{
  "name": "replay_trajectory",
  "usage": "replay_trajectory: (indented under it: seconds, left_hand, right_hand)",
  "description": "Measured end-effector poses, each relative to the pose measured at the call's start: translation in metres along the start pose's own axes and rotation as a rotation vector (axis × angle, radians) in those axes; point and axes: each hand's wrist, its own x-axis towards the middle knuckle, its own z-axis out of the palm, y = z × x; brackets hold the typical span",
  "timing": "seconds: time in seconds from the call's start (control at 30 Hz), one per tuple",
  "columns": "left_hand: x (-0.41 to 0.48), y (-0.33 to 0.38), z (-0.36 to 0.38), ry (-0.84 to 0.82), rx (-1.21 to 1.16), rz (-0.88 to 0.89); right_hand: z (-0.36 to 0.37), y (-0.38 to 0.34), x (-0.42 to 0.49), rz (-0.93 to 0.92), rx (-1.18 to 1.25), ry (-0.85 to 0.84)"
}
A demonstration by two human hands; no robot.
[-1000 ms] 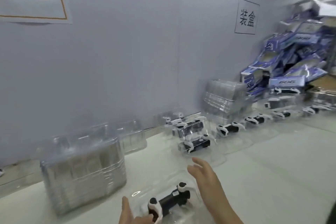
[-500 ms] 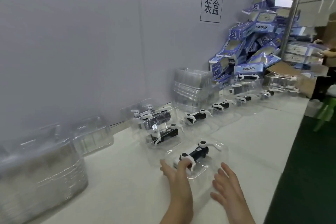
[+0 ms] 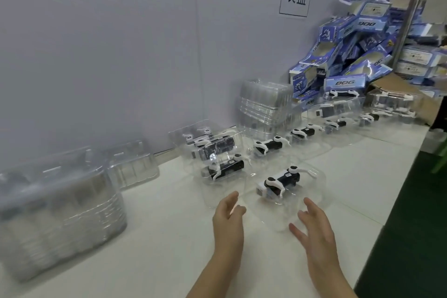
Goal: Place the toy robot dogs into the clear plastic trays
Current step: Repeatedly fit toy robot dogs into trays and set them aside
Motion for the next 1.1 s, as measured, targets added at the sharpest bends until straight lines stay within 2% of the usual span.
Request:
replay_trajectory:
  seconds: [0.1, 0.17, 0.23, 0.33, 0.4, 0.43, 0.5, 0.6, 0.67, 0.73, 0.8, 0.9, 1.0, 1.1]
  left_hand:
    - [-0.011, 0.025, -0.059, 0.134, -0.012, 0.109]
    - [-0.016, 0.049, -0.098, 0.299, -0.087, 0.231]
    - [-0.018, 0.071, -0.133, 0.507, -0.117, 0.415]
    - [-0.025, 0.099, -0.188, 0.889, -0.109, 0.724]
    - [-0.030, 0.108, -0.227, 1.092, -0.039, 0.846]
    - [-0.031, 0.109, -0.246, 1.144, 0.027, 0.848]
    - [-0.026, 0.108, -0.282, 1.104, 0.190, 0.738]
    - [-0.013, 0.100, -0.318, 0.848, 0.380, 0.490]
    - [-0.007, 0.093, -0.327, 0.642, 0.388, 0.371]
    - [0.000, 0.086, -0.329, 0.525, 0.344, 0.320]
    - [0.007, 0.079, -0.330, 0.515, 0.306, 0.351]
    - [0.014, 0.070, -0.324, 0.587, 0.214, 0.419]
    - [0.014, 0.066, -0.317, 0.622, 0.125, 0.430]
    - [0.017, 0.064, -0.316, 0.635, 0.134, 0.413]
  right_hand:
    - [0.010, 0.004, -0.016, -0.181, -0.366, 0.078]
    - [0.028, 0.000, -0.034, -0.479, -0.518, 0.124]
    - [0.060, -0.017, -0.051, -0.651, -0.515, -0.032]
    - [0.126, -0.041, -0.059, -0.828, -0.560, -0.405]
    - [0.180, -0.053, -0.061, -0.897, -0.566, -0.569]
    - [0.208, -0.057, -0.063, -0.924, -0.578, -0.649]
    - [0.262, -0.061, -0.073, -0.972, -0.635, -0.829]
    - [0.331, -0.054, -0.091, -1.043, -0.902, -1.060]
    - [0.364, -0.043, -0.102, -1.094, -1.209, -1.138]
    - [0.383, -0.028, -0.105, -1.165, -1.388, -1.139]
    - [0.391, -0.019, -0.100, -1.274, -1.412, -1.083]
    - [0.394, -0.011, -0.089, -1.405, -1.328, -1.035]
    - [0.396, -0.013, -0.086, -1.434, -1.257, -1.024]
    - [0.398, -0.028, -0.085, -1.406, -1.176, -0.981]
